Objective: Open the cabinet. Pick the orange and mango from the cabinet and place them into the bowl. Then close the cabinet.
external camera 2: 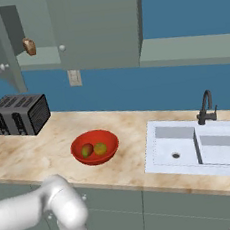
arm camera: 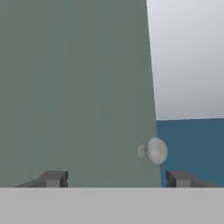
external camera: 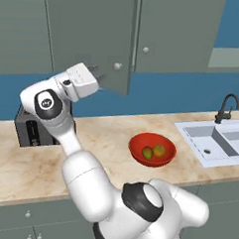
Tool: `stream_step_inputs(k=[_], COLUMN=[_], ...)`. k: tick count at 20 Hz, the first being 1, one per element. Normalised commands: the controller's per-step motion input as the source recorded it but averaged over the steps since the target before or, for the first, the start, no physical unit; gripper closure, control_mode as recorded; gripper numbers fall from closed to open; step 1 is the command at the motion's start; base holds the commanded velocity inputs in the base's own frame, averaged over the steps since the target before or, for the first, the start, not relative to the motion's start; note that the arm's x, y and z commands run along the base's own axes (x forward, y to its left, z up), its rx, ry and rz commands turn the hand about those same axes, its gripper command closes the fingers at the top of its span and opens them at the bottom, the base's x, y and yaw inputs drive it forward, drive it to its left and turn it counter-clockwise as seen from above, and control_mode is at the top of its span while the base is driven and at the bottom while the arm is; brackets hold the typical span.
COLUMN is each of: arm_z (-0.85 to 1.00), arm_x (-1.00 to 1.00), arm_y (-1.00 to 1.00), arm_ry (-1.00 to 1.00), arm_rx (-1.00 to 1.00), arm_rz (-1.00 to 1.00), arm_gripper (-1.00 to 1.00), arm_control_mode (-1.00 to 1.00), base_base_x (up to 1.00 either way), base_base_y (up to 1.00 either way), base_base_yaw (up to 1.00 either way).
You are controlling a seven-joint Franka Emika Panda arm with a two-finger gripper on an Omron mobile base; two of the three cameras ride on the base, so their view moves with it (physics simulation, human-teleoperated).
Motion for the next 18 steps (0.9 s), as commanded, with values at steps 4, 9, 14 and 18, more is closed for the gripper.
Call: stream_step_inputs(k=[4, 9, 14, 18], arm_z=[-0.04, 0.01, 0.03, 0.0], arm_x=[0.77, 0.25, -0.03, 0.34], arm_y=[-0.43, -0.74, -0.99, -0.9], arm_ry=[0.04, -0.01, -0.15, -0.06], arm_rx=[0.02, 0.11, 0.17, 0.16], arm_rz=[0.02, 0.14, 0.32, 0.47], arm_gripper=[-1.0, -1.0, -1.0, -1.0], arm_control_mode=[-1.0, -1.0, -1.0, -1.0], base_base_x=[0.0, 0.0, 0.0, 0.0], base_base_y=[0.0, 0.0, 0.0, 0.0], base_base_yaw=[0.0, 0.0, 0.0, 0.0])
